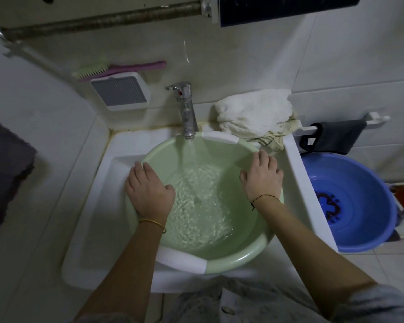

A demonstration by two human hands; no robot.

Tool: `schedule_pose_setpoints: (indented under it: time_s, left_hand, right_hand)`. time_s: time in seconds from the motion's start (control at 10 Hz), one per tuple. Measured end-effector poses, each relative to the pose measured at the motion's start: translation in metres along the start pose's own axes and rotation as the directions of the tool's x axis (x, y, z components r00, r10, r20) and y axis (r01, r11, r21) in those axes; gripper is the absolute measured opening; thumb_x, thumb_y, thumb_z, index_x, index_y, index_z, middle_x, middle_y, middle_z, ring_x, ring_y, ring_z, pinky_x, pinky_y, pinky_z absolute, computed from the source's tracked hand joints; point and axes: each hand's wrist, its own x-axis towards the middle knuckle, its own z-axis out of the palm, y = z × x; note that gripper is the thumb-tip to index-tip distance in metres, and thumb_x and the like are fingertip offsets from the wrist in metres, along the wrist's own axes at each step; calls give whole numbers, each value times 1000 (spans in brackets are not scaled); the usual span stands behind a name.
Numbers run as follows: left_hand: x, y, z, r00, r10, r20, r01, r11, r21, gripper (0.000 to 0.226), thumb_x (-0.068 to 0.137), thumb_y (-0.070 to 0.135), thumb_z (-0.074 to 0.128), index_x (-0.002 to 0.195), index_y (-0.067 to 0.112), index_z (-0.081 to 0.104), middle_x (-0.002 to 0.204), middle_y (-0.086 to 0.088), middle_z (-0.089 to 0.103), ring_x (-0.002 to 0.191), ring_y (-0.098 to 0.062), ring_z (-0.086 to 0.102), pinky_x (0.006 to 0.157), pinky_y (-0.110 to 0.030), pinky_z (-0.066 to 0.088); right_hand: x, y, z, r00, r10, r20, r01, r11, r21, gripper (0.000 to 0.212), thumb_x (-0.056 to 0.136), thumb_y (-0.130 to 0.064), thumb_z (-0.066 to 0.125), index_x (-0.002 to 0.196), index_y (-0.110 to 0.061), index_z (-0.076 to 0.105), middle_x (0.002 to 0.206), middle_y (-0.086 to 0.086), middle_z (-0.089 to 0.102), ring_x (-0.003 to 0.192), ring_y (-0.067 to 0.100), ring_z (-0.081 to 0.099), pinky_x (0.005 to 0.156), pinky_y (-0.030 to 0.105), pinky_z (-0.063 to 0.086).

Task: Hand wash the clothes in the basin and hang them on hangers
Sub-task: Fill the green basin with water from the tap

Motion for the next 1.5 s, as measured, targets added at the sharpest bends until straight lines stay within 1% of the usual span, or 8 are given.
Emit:
schedule_pose_setpoints:
  time_s: [0.3, 0.4, 0.8, 1.5]
  left_hand:
    - [0, -1, 1, 1000, 0, 10, 0, 1000, 4, 79, 52, 26, 54, 123, -8, 52, 130, -26, 51, 118, -41, 49, 99, -49, 37]
    - [0, 0, 1, 1000, -1, 5, 1, 1000, 2, 79, 52, 27, 51, 122, -8, 53, 129, -26, 52, 117, -41, 50, 98, -48, 38]
    - [0, -1, 1, 1000, -2, 3, 2, 1000, -10, 79, 53, 27, 48, 123, -8, 53, 130, -26, 51, 118, -41, 49, 99, -48, 36]
    - [0, 0, 0, 1000, 4, 5, -4, 1000, -10, 79, 52, 26, 49, 122, -9, 54, 129, -27, 52, 117, -42, 50, 98, -49, 38]
  right_hand:
    - [0, 0, 0, 1000, 2, 5, -2, 1000, -2, 62, 95, -40, 42, 144, -6, 24, 151, 9, 25, 135, 30, 26, 98, 45, 33]
    - [0, 0, -1, 1000, 2, 7, -2, 1000, 2, 62, 95, -39, 42, 145, -6, 24, 151, 9, 25, 135, 30, 25, 99, 44, 33]
    - [0, 0, -1, 1000, 2, 3, -2, 1000, -1, 63, 95, -40, 43, 144, -6, 25, 151, 9, 25, 135, 30, 26, 98, 44, 33]
    - [1, 1, 1, 1000, -3, 1, 3, 1000, -11, 62, 95, -40, 42, 143, -6, 26, 150, 10, 28, 134, 31, 28, 97, 44, 35]
